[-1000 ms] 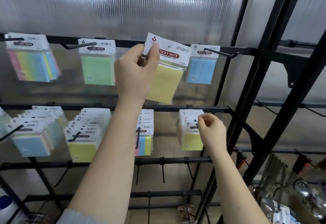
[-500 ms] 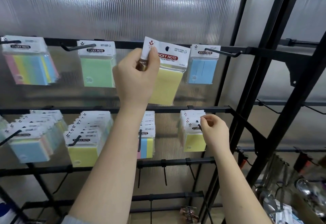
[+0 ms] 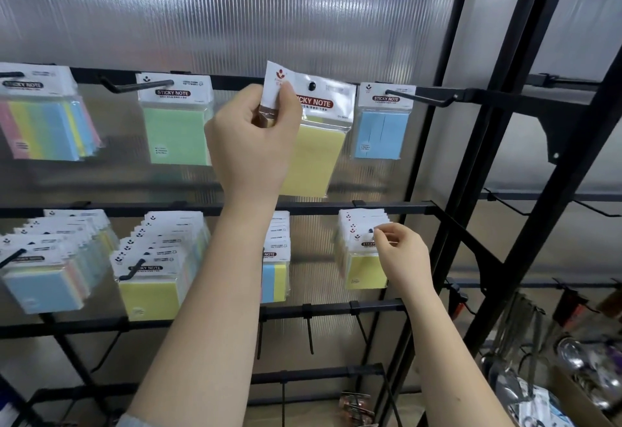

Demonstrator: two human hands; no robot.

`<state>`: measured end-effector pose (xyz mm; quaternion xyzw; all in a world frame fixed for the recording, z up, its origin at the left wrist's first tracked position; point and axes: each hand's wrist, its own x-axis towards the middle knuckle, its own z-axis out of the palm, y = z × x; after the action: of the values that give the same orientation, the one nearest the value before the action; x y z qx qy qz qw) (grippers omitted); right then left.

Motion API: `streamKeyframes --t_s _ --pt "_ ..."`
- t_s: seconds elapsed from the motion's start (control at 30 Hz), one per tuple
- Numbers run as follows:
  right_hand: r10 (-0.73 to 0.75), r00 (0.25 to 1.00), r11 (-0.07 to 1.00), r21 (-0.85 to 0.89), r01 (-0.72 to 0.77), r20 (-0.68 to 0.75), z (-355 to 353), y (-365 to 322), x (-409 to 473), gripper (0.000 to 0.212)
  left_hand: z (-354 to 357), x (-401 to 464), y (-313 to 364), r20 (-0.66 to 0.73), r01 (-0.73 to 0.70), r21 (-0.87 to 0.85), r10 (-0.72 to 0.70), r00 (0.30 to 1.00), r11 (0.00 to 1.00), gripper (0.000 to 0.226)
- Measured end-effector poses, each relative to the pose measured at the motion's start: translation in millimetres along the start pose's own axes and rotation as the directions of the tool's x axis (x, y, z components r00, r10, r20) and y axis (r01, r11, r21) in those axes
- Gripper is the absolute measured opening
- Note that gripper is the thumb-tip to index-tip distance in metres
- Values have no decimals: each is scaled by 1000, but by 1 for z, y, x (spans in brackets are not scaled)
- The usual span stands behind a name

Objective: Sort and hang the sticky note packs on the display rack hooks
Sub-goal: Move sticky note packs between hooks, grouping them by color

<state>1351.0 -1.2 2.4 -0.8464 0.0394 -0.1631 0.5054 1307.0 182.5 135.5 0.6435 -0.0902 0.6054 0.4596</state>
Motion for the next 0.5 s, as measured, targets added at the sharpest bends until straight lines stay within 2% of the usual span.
streamKeyframes --t_s 0.3,0.5 --pt "12 1000 1000 18 -12 -7 2 0 -2 17 1 -2 -12 70 99 13 -100 993 995 42" --pt "13 1000 1000 10 -13 -10 2 -3 -2 16 14 12 -30 193 224 71 -234 953 972 42"
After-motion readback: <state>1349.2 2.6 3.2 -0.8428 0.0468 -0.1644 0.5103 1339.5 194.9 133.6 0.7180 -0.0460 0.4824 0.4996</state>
